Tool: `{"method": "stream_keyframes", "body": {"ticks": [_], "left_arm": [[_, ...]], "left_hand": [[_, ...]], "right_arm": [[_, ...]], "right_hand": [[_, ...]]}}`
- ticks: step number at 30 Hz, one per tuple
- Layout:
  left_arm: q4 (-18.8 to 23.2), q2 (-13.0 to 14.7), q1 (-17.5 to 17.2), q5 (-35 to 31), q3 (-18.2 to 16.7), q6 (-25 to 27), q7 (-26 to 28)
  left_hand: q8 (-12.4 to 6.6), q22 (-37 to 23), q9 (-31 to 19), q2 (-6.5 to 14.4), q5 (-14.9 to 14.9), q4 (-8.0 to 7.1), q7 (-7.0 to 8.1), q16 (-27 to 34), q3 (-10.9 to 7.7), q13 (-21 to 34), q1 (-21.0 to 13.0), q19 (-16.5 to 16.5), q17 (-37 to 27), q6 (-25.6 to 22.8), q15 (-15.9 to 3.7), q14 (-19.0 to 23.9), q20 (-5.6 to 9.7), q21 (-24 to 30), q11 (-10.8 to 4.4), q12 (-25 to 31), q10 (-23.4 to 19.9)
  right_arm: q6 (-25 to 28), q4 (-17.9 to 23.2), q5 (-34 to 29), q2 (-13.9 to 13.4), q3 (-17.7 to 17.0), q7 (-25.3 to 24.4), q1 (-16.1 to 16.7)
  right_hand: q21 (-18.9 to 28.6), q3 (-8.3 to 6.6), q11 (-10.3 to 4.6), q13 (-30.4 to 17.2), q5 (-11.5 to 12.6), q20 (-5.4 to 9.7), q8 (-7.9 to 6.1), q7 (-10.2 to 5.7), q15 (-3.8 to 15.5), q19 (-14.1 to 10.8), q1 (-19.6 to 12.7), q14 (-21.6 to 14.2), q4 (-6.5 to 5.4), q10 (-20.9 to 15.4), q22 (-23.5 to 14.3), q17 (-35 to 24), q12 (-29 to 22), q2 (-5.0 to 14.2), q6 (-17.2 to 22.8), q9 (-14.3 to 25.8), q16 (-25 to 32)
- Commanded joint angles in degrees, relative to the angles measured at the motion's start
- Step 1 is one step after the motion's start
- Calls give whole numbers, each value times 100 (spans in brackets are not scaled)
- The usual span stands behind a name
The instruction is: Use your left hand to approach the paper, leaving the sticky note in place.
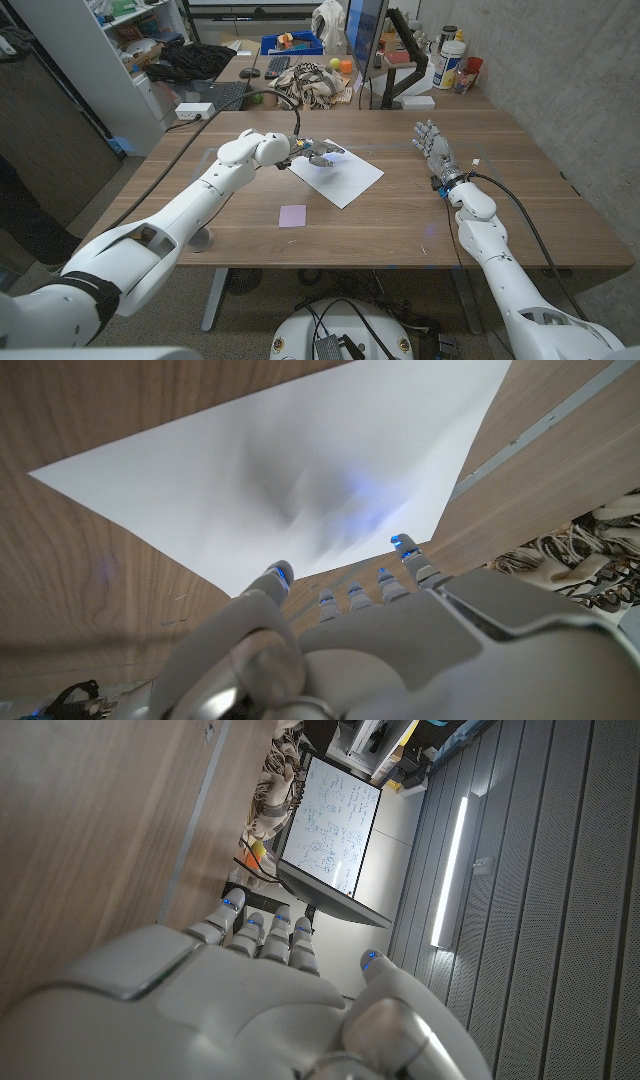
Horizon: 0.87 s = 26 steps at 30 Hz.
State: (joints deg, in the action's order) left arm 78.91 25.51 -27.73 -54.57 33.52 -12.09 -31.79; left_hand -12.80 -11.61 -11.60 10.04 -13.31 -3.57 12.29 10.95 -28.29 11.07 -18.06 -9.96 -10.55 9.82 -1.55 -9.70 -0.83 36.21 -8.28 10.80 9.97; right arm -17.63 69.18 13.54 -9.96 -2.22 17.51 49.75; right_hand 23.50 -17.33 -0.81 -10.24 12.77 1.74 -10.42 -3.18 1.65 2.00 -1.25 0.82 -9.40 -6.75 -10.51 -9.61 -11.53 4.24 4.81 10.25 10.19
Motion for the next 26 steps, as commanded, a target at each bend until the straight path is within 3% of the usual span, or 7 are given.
{"method": "stream_keyframes", "body": {"ticks": [1, 26], "left_arm": [[-2, -4, 16, -76, 46, 23, -56], [-146, -9, 141, -320, 225, -43, -71]], "left_hand": [[-17, -19, -20, 32, 31, -9, 48, -3, -51, 30, -33, -1569, -34, 384, -232, -1391, -4, -6, 11, -2, 691], [-15, -43, -32, 132, 80, 45, 49, 10, -335, 37, -315, -1656, -8, 401, -230, -1475, 24, -6, 19, 2, 789]], "right_arm": [[-16, 2, -25, -6, -3, -19, 26], [-52, 9, -8, 25, -18, -73, 99]], "right_hand": [[-19, -11, 41, -12, 41, 178, -31, -20, -5, -54, -43, -14, 42, 10, -31, -13, -7, 301, 6, 19, 0], [-46, -9, 45, -12, 40, 178, -33, -14, -8, -64, -44, -8, 43, 18, -32, -13, -7, 297, 4, 19, -1]]}}
